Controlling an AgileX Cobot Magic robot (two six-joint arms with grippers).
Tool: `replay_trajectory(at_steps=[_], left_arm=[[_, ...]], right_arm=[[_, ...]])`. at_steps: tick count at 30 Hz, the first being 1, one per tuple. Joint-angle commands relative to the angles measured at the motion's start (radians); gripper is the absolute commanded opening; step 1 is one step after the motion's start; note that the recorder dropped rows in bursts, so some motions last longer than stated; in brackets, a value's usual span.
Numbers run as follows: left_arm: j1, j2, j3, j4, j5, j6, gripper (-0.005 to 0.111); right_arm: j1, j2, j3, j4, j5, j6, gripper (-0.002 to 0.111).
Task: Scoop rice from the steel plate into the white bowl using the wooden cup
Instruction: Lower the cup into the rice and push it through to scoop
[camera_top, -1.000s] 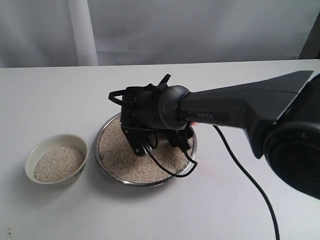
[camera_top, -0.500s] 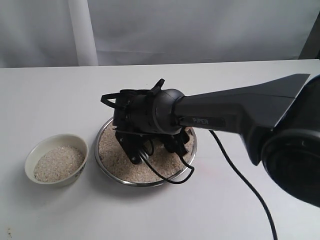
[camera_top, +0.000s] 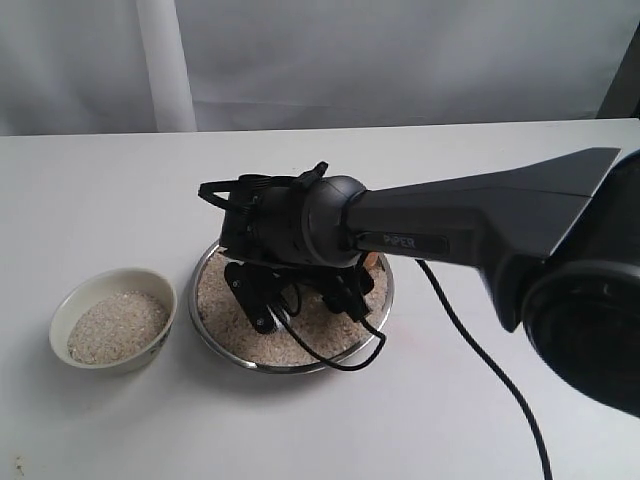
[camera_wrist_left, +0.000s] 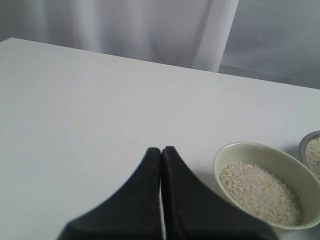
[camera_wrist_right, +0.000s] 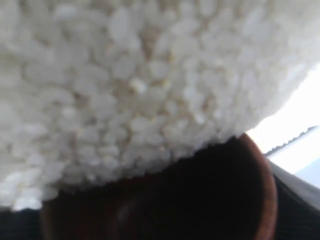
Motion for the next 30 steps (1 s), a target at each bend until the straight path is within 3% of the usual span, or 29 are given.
replay_trajectory(at_steps=[1, 30], left_arm=[[-0.005, -0.002, -0.004, -0.006, -0.006, -0.001, 0.000], [-0.005, -0.002, -0.004, -0.006, -0.006, -0.001, 0.000]], right_arm=[[0.011, 0.000, -0.042, 0.084, -0.002, -0.024, 0.000], [-0.006, 0.000, -0.056, 0.335, -0.003, -0.076, 0.000]])
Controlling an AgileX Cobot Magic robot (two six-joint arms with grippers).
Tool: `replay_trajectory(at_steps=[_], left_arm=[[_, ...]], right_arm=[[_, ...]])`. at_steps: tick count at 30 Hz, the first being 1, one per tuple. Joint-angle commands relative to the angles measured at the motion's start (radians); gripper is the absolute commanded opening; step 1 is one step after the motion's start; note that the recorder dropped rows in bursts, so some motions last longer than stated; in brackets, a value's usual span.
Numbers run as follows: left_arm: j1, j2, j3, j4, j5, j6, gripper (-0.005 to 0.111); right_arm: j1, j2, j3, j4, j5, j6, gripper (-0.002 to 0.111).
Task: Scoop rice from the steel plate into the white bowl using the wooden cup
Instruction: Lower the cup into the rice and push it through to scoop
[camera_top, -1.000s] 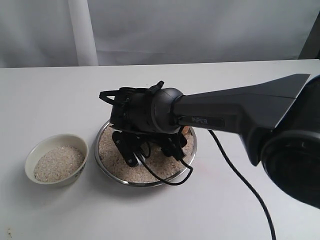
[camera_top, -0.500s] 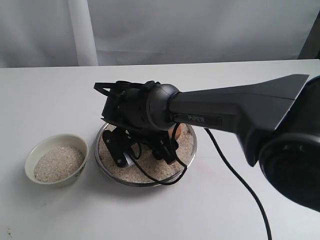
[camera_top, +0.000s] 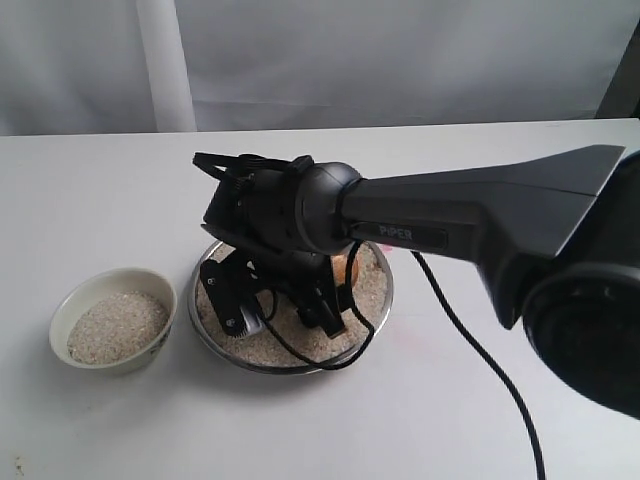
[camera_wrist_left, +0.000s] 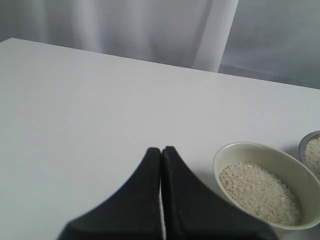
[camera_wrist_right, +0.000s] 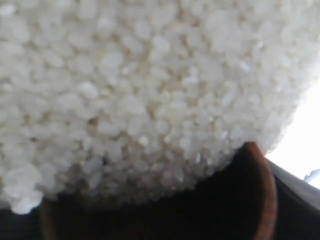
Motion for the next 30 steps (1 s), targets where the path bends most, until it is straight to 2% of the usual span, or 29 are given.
replay_trajectory(at_steps=[1, 7, 13, 23, 30], left_arm=[[-0.005, -0.002, -0.004, -0.006, -0.006, -0.001, 0.000], [-0.005, -0.002, -0.004, -0.006, -0.006, -0.001, 0.000], [-0.005, -0.002, -0.004, -0.006, -0.006, -0.001, 0.000], [-0.005, -0.002, -0.004, -0.006, -0.006, -0.001, 0.000], [-0.005, -0.002, -0.004, -0.006, -0.006, -0.001, 0.000]], right_arm=[[-0.013, 0.000, 0.001, 0.128, -0.011, -0.009, 0.000], [-0.030, 0.000, 0.001, 0.168, -0.019, -0.017, 0.000], [-0.056, -0.014, 0.001, 0.309, -0.049, -0.068, 0.000], [-0.083, -0.025, 0.001, 0.397, -0.079, -0.081, 0.000], [-0.108, -0.025, 0.001, 0.526, -0.113, -0.121, 0.000]])
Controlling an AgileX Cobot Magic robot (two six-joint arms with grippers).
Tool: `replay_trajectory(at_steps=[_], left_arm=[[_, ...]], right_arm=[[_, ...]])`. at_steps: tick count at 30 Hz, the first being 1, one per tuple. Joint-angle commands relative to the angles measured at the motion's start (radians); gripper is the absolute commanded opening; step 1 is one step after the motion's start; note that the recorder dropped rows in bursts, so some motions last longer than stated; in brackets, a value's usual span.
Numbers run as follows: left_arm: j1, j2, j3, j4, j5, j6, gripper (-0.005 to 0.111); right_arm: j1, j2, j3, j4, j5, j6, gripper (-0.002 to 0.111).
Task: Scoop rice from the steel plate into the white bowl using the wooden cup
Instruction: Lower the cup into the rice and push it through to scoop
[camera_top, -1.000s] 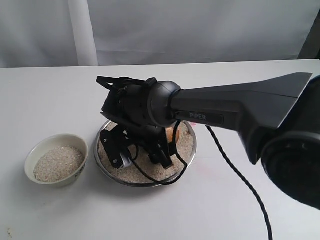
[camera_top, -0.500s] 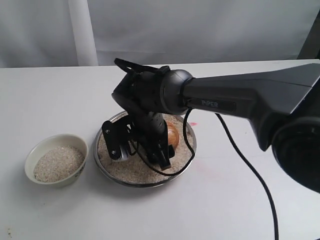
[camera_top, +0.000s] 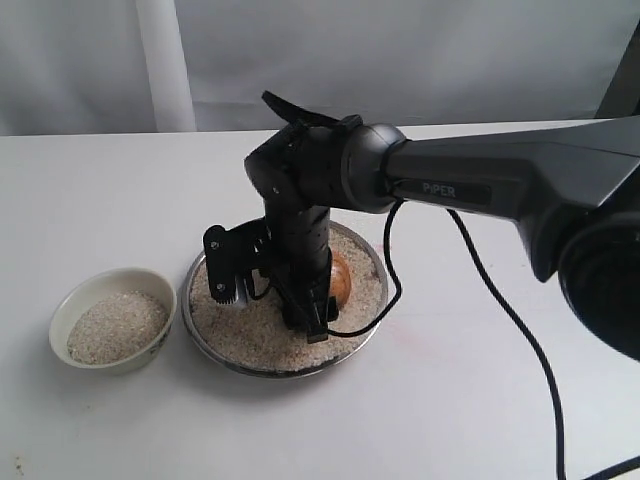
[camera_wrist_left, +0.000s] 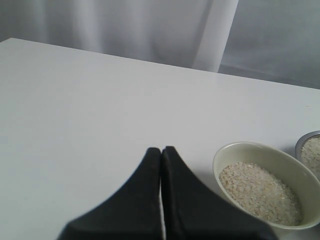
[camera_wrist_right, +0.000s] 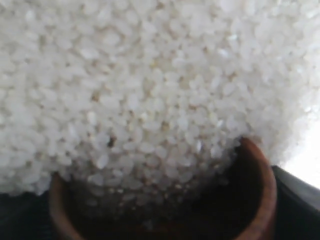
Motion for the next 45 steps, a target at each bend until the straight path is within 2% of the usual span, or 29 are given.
replay_trajectory(at_steps=[1, 14, 28, 45], left_arm=[[-0.005, -0.002, -0.004, -0.006, -0.006, -0.001, 0.000], [-0.005, -0.002, -0.004, -0.006, -0.006, -0.001, 0.000], [-0.005, -0.002, -0.004, -0.006, -0.006, -0.001, 0.000], [-0.005, -0.002, -0.004, -0.006, -0.006, -0.001, 0.000]], right_arm=[[-0.012, 0.002, 0.004, 0.139, -0.050, -0.018, 0.000], [-0.052, 0.002, 0.004, 0.311, -0.072, -0.083, 0.000], [-0.077, -0.008, 0.004, 0.389, -0.094, -0.112, 0.000], [-0.144, -0.022, 0.010, 0.612, -0.094, -0.283, 0.000]])
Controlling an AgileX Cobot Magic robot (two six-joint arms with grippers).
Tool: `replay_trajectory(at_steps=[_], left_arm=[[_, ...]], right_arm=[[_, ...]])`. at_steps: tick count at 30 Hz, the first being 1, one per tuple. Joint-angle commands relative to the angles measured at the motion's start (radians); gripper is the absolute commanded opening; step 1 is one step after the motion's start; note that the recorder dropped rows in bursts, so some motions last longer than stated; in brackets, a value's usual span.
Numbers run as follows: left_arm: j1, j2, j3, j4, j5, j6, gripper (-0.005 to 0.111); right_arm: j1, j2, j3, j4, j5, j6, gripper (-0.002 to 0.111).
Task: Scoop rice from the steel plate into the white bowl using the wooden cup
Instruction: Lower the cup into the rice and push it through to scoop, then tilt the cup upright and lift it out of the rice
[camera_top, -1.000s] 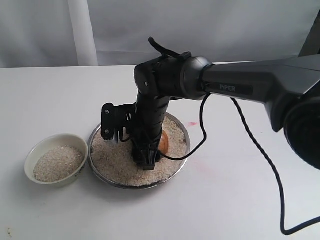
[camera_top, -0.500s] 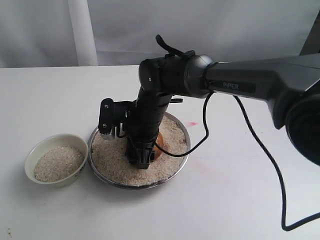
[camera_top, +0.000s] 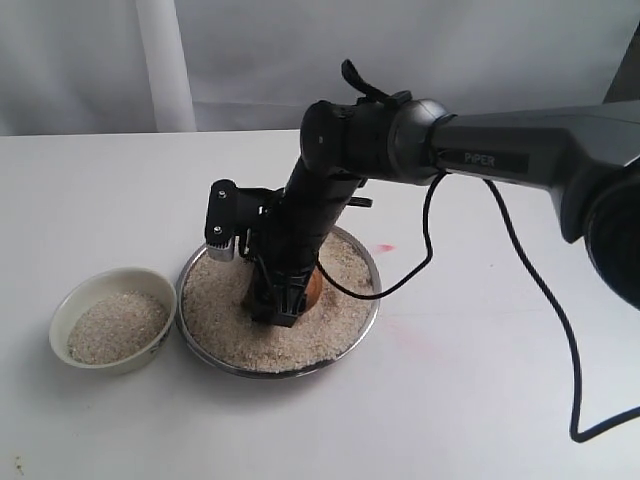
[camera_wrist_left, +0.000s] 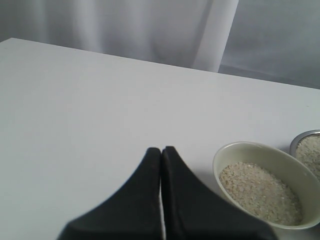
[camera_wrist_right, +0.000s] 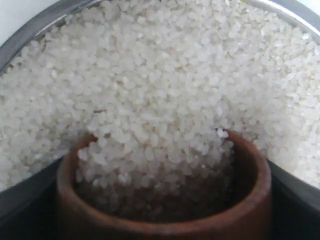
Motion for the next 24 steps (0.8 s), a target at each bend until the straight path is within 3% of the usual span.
replay_trajectory(at_steps=[1, 8, 12, 15, 19, 24], left_arm=[[-0.005, -0.002, -0.004, -0.006, -0.006, -0.001, 0.000], [-0.005, -0.002, -0.004, -0.006, -0.006, -0.001, 0.000], [-0.005, -0.002, -0.004, -0.006, -0.006, -0.001, 0.000], [-0.005, -0.002, -0.004, -0.006, -0.006, -0.001, 0.000], [-0.005, -0.002, -0.004, -0.006, -0.006, -0.001, 0.000], [-0.005, -0.002, -0.004, -0.006, -0.006, -0.001, 0.000]], right_arm=[[-0.027, -0.017, 0.004, 0.100, -0.010, -0.071, 0.000], [-0.052, -0.017, 0.004, 0.192, 0.003, -0.139, 0.000], [-0.090, -0.050, 0.082, 0.423, -0.005, -0.360, 0.000], [-0.138, -0.106, 0.222, 0.678, -0.037, -0.634, 0.000], [-0.167, -0.134, 0.347, 1.043, -0.037, -0.634, 0.000], [-0.167, -0.136, 0.359, 1.056, -0.037, -0.634, 0.000]])
